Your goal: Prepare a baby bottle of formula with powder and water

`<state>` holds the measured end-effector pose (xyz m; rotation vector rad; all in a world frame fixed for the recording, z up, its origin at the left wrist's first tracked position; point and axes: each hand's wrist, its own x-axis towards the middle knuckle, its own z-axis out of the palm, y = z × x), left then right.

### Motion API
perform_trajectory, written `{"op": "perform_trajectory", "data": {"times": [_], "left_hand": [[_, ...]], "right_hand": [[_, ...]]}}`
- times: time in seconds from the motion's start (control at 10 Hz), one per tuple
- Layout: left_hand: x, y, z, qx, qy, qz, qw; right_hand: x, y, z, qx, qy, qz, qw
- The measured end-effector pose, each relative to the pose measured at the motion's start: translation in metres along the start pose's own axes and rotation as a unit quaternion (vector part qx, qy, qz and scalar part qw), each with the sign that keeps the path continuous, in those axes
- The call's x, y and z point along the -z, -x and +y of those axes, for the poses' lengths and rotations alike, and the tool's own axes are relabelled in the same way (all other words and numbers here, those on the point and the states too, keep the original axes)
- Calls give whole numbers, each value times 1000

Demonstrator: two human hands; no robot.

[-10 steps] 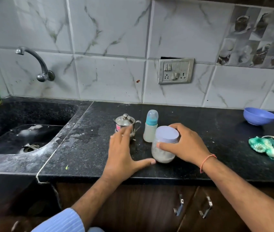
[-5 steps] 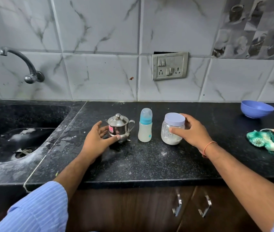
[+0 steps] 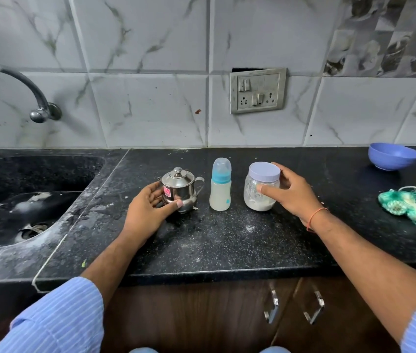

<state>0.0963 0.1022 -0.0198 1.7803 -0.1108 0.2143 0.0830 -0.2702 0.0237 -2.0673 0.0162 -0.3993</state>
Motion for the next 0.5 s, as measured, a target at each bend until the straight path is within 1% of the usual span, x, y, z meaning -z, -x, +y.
{"op": "perform_trajectory", "data": {"times": [0.3, 0.4, 0.5], "left_hand": [[1, -3, -4, 17, -11, 2, 1000], [2, 2, 0, 25, -38, -4, 999], [-7, 9, 6, -19, -119, 31, 992]], "right_hand": [[-1, 0, 1, -8, -23, -5, 1000], [-3, 2, 3, -17, -18, -3, 1000], [-6, 3, -2, -16, -28, 3, 999]]}}
